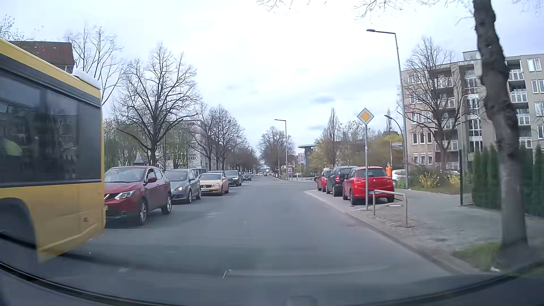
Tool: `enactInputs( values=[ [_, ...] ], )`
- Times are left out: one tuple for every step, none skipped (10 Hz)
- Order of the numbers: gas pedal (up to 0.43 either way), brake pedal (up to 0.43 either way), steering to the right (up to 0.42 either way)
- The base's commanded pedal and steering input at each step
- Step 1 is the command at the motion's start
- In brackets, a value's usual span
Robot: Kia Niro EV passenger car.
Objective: Follow the waypoints while adhering to traffic rules and regulations
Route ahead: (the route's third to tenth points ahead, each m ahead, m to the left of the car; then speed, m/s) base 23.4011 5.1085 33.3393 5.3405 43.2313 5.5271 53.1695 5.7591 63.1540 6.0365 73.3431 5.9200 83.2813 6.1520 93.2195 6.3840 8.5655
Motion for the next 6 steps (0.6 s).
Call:
enactInputs(
  values=[
    [0.079,0.000,0.004],
    [0.079,0.000,0.003],
    [0.079,0.000,0.001],
    [0.079,0.000,-0.003],
    [0.087,0.000,-0.008],
    [0.087,0.000,-0.009]
  ],
)
